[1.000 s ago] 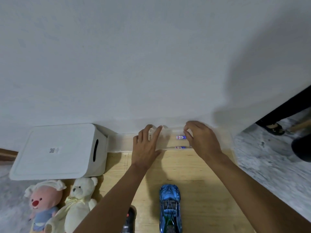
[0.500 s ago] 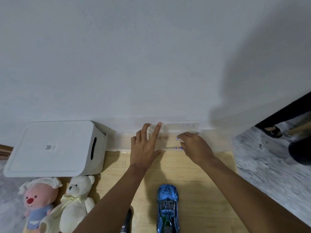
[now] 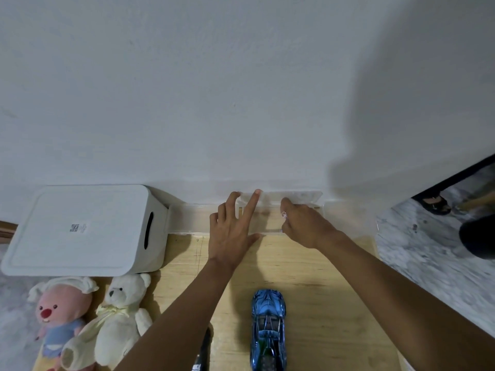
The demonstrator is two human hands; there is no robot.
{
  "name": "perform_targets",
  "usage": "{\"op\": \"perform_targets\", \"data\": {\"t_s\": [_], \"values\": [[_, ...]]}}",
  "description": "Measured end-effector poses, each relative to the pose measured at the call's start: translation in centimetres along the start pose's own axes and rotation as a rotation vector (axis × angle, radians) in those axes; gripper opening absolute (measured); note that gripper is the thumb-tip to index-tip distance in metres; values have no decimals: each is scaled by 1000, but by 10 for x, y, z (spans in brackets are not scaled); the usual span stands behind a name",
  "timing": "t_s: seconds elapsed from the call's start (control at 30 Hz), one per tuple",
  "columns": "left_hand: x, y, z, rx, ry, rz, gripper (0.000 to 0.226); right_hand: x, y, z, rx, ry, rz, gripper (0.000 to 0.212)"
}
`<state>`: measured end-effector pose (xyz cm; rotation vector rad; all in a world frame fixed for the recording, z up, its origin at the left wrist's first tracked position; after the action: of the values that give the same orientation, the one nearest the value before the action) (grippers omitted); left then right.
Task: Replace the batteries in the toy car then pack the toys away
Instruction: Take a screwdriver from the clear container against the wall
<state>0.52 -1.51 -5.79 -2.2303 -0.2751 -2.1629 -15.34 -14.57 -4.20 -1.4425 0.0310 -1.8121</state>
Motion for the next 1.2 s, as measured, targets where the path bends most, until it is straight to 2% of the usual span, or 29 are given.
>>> {"op": "perform_targets", "data": {"t_s": [0.07, 0.17, 0.4, 0.5, 0.6, 0.7, 0.87, 0.97, 1.07, 1.2], "values": [[0, 1, 1, -4, 1, 8, 127, 5, -5, 0, 29, 4, 48, 13], [0, 1, 2, -6, -2, -3, 126, 10, 0, -2, -27, -120, 62, 12], [1, 1, 1, -6, -5, -14, 123, 17, 18, 4, -7, -283, 117, 38], [3, 2, 0, -6, 2, -17, 124, 17, 22, 7, 33, -376, 88, 33], [3, 1, -1, -5, 7, -16, 125, 12, 22, 8, 72, -436, 50, 18], [3, 0, -1, -1, 13, -5, 125, 12, 20, 5, 79, -405, 51, 12], [4, 1, -1, 7, 18, 17, 126, 26, 4, -2, 62, -188, 109, 17], [5, 1, -1, -3, 28, 22, 127, 27, -13, -8, 35, -160, 22, 17], [4, 1, 0, -1, 24, 21, 127, 26, -27, -13, -67, -90, -116, 8], [4, 2, -1, 5, 26, 31, 128, 23, -32, -14, -257, -124, -236, 21]]}}
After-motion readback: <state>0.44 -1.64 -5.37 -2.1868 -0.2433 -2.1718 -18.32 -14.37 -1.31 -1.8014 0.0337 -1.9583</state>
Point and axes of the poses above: each hand's wrist, its own y-axis towards the middle knuckle, its own x-axis out of the back of the hand, z = x × y, the point moved 1 cm from there along y, towards the middle knuckle, and after that the axes turned 10 degrees about -x, right-handed, at the moved point
